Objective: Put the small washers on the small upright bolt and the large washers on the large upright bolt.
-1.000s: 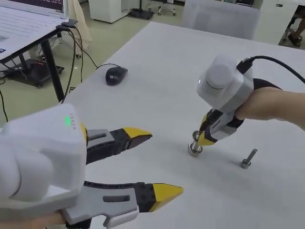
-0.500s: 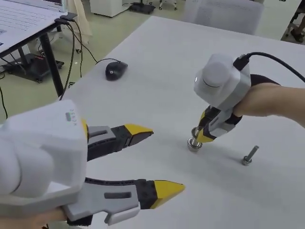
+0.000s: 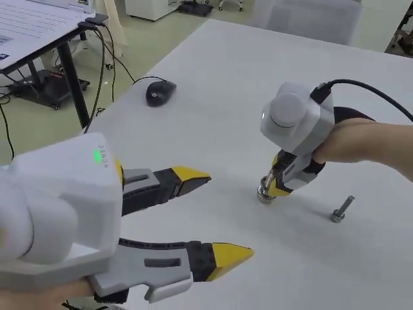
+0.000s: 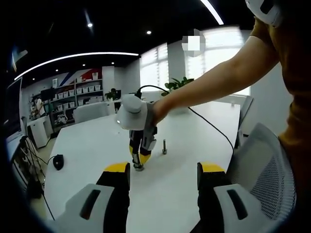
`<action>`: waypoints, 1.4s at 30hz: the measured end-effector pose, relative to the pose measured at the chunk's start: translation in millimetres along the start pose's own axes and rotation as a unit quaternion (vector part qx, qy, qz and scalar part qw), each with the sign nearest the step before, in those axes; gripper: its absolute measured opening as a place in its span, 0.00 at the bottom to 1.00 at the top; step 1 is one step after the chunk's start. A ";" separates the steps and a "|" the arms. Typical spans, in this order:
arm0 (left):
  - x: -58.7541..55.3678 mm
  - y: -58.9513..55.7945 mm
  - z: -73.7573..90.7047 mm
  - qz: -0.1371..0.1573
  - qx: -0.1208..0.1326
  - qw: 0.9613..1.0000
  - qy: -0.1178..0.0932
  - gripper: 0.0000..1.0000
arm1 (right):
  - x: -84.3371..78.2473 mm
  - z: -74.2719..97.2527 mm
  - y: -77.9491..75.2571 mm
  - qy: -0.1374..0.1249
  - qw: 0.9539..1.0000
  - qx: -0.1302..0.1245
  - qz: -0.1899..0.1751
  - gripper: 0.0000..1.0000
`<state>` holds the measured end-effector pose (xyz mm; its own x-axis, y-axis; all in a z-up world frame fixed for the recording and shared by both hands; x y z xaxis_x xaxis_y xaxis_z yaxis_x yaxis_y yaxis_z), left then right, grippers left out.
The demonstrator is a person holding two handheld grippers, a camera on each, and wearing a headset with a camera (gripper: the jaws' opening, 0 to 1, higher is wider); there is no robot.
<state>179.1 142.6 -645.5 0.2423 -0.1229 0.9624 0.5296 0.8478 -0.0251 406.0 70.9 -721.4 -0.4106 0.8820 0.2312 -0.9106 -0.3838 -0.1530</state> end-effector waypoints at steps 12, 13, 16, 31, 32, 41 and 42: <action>-1.3 1.7 -1.8 -0.001 0.001 1.000 0.005 0.55 | -6.8 3.7 7.7 -0.033 0.999 -0.007 -0.006 0.25; -1.0 1.4 -2.7 -0.002 -0.001 1.000 0.004 0.55 | -7.1 6.5 8.8 -0.036 0.999 -0.012 -0.005 0.25; 0.9 -0.2 -6.7 0.000 -0.008 1.000 -0.003 0.55 | -9.1 12.4 11.2 -0.045 0.999 -0.016 -0.013 0.25; 9.5 -11.1 -16.0 -0.014 -0.046 0.999 -0.009 0.55 | -30.0 52.9 48.9 -0.161 0.981 -0.094 -0.060 0.24; 11.3 -12.0 -16.5 -0.015 -0.048 0.999 -0.011 0.55 | -32.8 55.7 54.2 -0.173 0.977 -0.099 -0.071 0.24; 23.1 -21.4 -23.5 0.016 -0.076 0.996 -0.046 0.55 | -65.7 84.2 113.1 -0.266 0.946 -0.137 -0.122 0.24; 23.2 -21.9 -23.7 0.020 -0.078 0.996 -0.047 0.55 | -69.0 87.2 119.7 -0.284 0.939 -0.137 -0.137 0.24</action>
<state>192.4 108.9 -629.0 0.1923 -0.0362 0.9807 0.6423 0.7602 -0.0979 321.3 -59.8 -671.9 -0.1917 0.6202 0.7607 -0.9715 -0.0101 -0.2366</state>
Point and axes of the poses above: the centre of the closed fingertips' face, and the gripper's own axes: z roughly backward along the fingers, y roughly to its left, x roughly out of its top, the point moved 8 cm from there along z, roughly backward along the fingers, and after that the axes turned 3 degrees about z, right-handed, at the moved point
